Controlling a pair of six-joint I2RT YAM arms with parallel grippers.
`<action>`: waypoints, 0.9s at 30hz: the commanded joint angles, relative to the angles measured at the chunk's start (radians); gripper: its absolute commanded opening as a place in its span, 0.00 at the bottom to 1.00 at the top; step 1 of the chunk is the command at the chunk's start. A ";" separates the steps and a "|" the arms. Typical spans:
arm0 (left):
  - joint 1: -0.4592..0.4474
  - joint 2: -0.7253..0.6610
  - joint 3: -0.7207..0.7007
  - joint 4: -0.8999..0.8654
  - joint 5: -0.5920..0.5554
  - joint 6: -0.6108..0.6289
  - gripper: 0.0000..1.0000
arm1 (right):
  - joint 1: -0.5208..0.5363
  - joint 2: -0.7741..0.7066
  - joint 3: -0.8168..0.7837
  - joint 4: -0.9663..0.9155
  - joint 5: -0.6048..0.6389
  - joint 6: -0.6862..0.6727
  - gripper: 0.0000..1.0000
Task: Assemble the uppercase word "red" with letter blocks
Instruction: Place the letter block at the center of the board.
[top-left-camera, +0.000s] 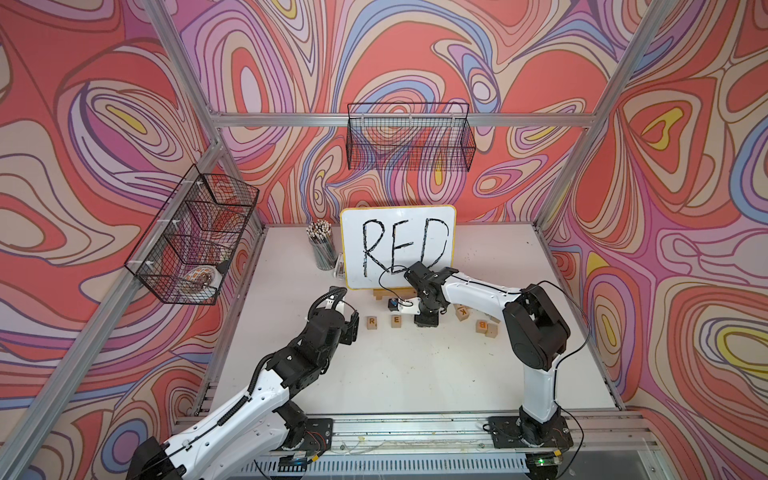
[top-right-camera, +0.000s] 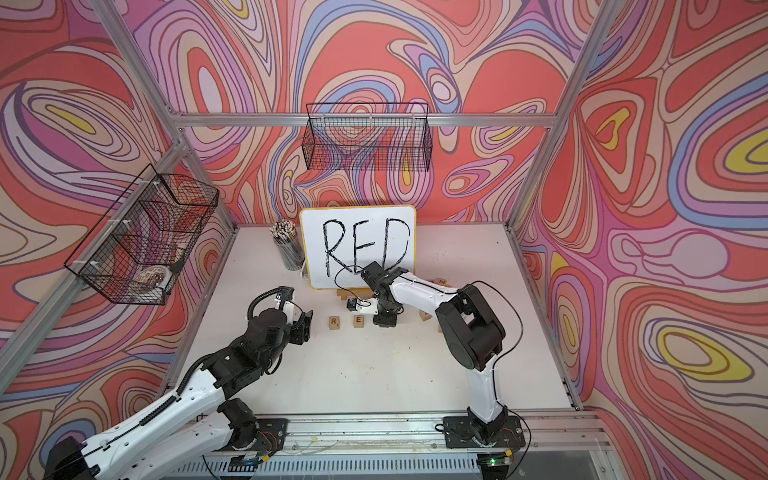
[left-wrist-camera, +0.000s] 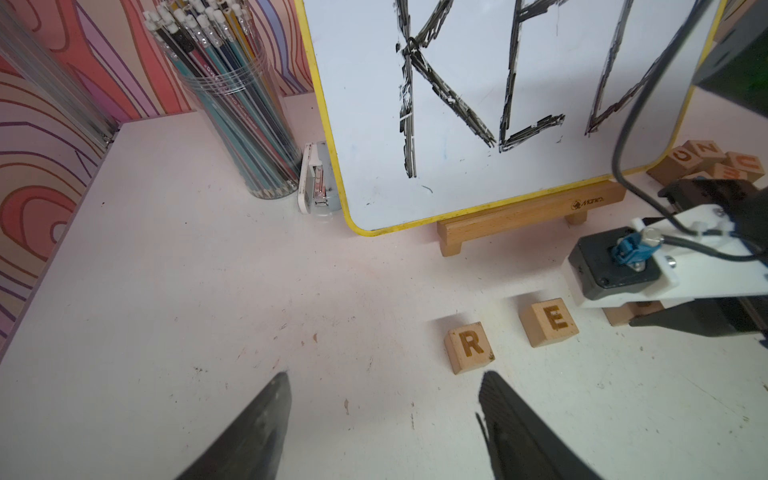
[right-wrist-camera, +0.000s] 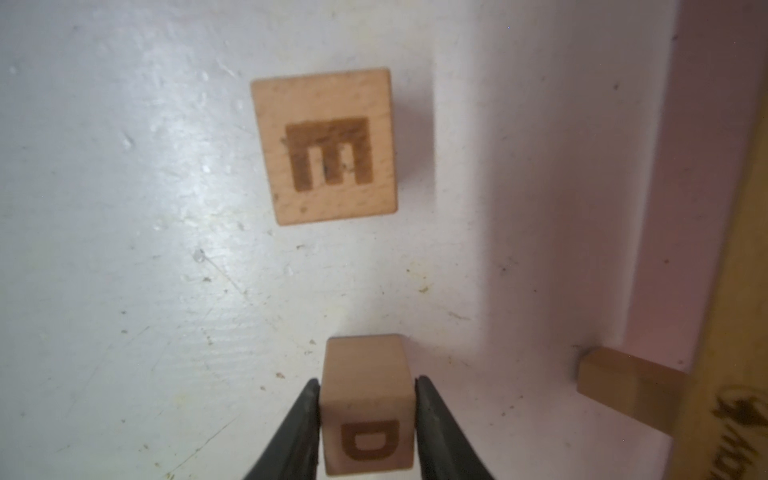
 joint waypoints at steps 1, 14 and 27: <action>0.005 0.001 0.019 -0.011 -0.017 0.005 0.75 | -0.005 0.006 0.013 0.010 0.006 0.011 0.41; 0.005 0.004 0.019 -0.004 -0.015 0.006 0.75 | -0.005 -0.098 -0.013 0.030 -0.057 0.023 0.45; 0.005 0.005 0.013 0.007 -0.014 0.005 0.75 | -0.003 -0.325 -0.129 0.136 -0.037 0.450 0.45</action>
